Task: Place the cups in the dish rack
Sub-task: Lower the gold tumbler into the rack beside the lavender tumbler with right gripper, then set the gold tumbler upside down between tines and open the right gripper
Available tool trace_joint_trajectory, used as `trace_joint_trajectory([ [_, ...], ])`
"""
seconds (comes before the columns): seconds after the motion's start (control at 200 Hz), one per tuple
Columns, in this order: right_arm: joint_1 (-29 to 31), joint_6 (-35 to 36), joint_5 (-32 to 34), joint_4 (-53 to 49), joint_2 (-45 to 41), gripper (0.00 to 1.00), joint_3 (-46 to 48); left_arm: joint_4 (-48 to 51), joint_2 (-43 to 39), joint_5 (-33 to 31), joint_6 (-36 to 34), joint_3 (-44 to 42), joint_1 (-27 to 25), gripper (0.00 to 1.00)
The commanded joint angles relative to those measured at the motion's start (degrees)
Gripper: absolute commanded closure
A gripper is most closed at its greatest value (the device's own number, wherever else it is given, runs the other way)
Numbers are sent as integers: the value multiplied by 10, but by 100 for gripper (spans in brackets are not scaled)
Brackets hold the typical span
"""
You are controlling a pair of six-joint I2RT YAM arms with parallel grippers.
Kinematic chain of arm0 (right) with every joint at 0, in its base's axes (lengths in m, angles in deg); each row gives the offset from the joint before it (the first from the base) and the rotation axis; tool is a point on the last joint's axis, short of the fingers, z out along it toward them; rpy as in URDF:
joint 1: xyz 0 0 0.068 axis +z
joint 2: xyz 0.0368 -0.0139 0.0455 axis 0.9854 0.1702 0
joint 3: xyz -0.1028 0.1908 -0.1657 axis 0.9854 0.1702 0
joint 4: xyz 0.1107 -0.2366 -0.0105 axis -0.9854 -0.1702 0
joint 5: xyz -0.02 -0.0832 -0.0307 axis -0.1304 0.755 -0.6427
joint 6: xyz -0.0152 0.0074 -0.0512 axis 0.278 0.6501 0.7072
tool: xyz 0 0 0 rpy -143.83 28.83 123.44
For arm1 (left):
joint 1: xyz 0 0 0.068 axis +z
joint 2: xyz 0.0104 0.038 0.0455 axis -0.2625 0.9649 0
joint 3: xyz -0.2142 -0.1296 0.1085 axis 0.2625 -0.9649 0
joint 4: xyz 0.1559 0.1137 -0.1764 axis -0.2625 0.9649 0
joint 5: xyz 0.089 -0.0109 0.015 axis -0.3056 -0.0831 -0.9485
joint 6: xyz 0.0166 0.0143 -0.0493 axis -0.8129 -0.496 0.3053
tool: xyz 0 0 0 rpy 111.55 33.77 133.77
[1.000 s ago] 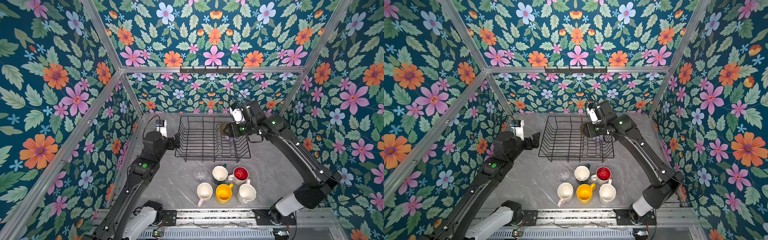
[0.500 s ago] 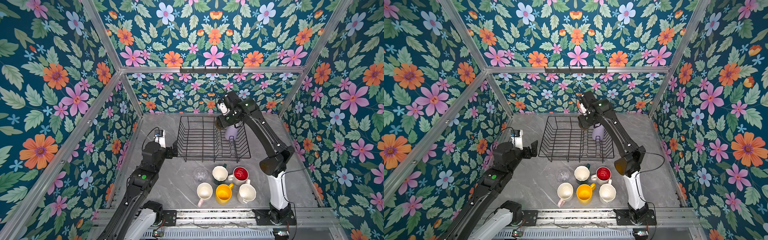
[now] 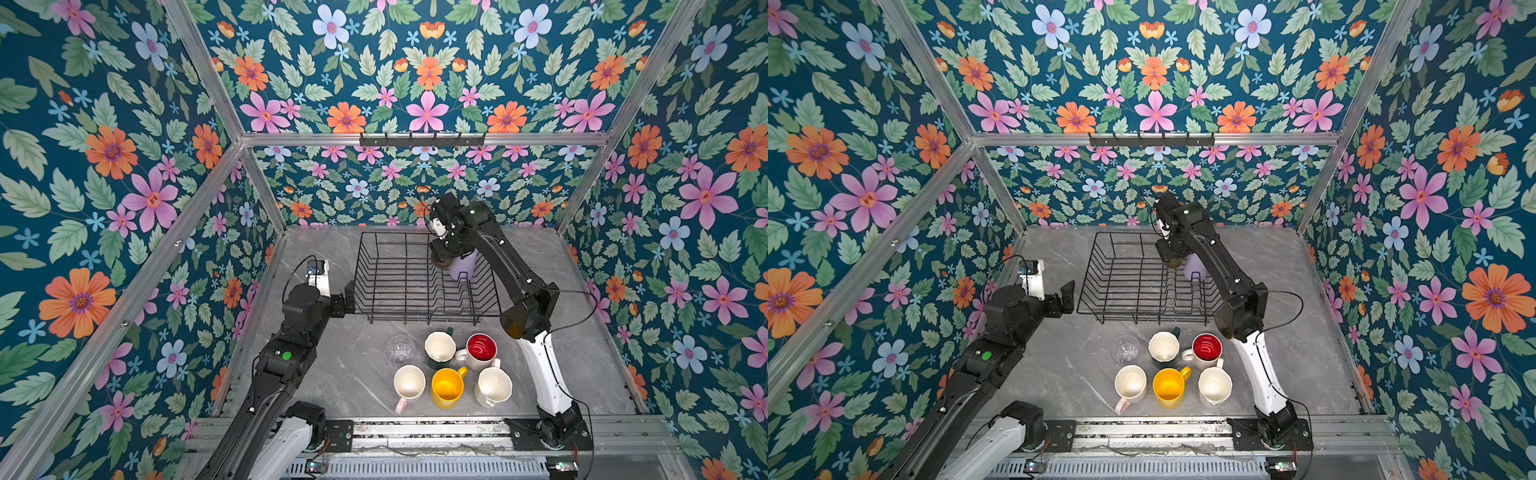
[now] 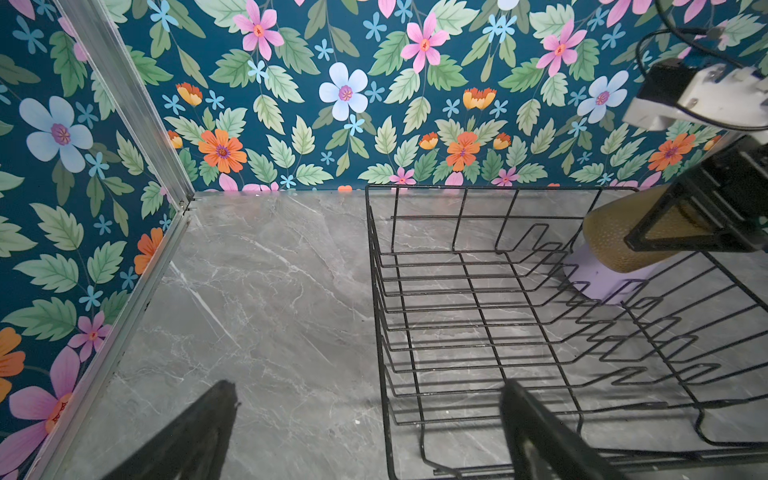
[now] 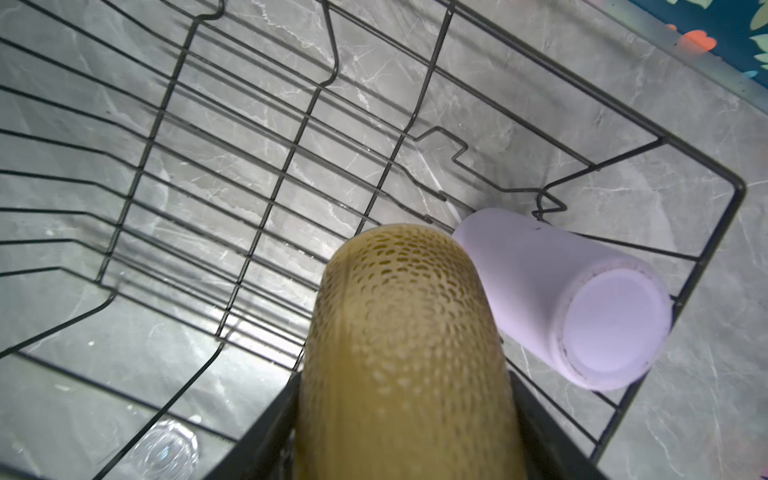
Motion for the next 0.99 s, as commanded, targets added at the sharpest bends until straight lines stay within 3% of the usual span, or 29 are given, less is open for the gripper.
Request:
trace_joint_trajectory([
  [0.0,0,10,15,18,15,100,-8,-9,0,0,0,1,1,0],
  [0.99,0,18,49,66,111,100,-9,-4,2,4,3,2,1,0],
])
